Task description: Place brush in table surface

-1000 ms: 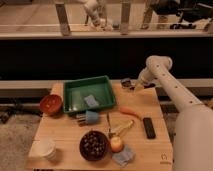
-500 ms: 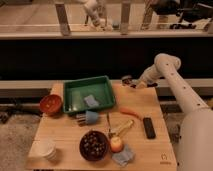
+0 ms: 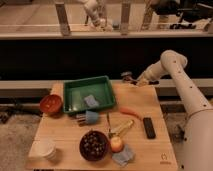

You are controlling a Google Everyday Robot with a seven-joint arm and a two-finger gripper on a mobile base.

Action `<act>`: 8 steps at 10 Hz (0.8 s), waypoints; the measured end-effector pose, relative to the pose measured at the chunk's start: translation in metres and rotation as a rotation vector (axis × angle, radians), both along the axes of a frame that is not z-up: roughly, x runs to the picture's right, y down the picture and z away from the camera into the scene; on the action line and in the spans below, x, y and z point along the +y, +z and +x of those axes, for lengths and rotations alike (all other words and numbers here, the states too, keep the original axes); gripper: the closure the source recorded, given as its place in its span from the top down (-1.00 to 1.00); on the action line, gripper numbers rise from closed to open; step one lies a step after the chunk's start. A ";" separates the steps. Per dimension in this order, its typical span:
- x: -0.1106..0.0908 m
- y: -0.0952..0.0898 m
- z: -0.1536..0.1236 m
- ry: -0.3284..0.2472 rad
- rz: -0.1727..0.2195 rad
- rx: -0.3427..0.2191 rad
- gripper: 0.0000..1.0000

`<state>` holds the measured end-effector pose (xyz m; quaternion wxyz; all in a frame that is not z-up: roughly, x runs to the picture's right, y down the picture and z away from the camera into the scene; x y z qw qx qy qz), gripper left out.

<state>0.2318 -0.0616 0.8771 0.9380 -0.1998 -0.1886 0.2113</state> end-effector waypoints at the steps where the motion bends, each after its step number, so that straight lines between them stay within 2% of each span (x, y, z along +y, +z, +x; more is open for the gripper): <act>1: -0.003 -0.007 -0.001 0.001 0.010 -0.007 -1.00; 4: 0.000 -0.003 -0.005 0.001 0.015 -0.013 -1.00; 8: 0.010 0.017 0.006 0.030 -0.011 -0.013 -1.00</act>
